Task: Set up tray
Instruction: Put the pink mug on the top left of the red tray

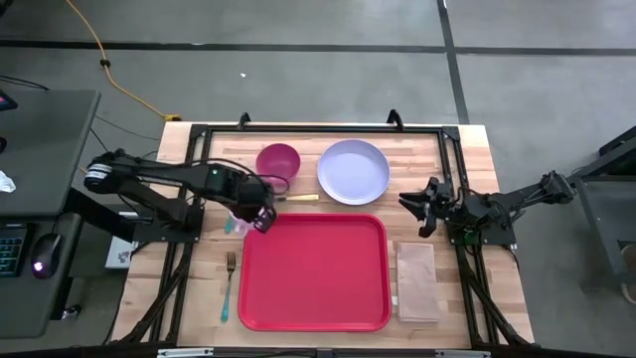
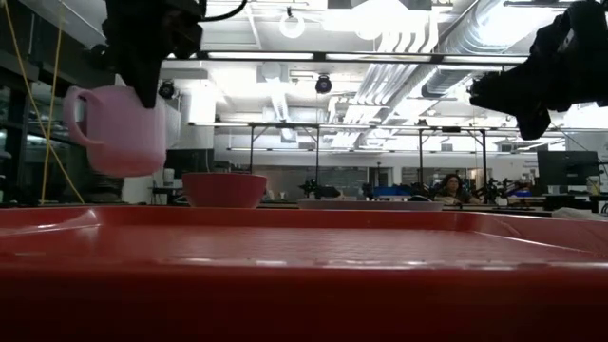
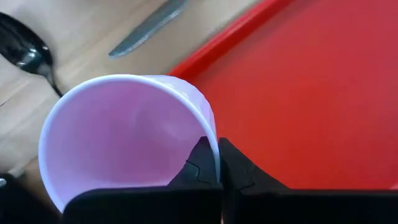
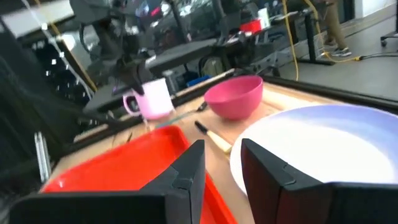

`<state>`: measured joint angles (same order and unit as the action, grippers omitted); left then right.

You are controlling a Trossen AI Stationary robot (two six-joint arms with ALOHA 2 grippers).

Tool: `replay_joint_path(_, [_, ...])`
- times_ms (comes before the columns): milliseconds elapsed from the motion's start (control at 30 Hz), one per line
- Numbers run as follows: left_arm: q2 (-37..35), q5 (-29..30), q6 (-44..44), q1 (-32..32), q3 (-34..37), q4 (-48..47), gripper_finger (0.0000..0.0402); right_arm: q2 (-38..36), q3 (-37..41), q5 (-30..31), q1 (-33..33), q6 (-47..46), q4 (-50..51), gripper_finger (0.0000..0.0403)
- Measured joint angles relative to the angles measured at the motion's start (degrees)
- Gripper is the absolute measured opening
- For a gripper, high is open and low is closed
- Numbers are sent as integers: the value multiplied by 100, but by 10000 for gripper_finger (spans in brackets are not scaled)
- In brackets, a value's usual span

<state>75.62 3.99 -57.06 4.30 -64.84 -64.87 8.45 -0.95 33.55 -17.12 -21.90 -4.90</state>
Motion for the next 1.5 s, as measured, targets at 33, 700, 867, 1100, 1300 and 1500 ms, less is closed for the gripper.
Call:
replay_joint_path(33, [48,-89,2,23,0,75,16,16,1,2,0,-3,51,83])
replay_joint_path(700, [997,-13,22,452,-107,508,16,190,-9,12,0,-7,143,83])
replay_joint_path(867, [1281,128,112,574,-462,369,16,280,-11,30,0,-7,163,83])
replay_joint_path(1100, [1579,155,249,590,-654,416,16,406,-11,38,0,-12,161,83])
replay_joint_path(1300, [1646,137,226,609,-652,492,16,436,-11,13,0,-34,164,83])
replay_joint_path(1500, [1663,337,6,788,-651,489,16,465,-11,12,0,-29,163,83])
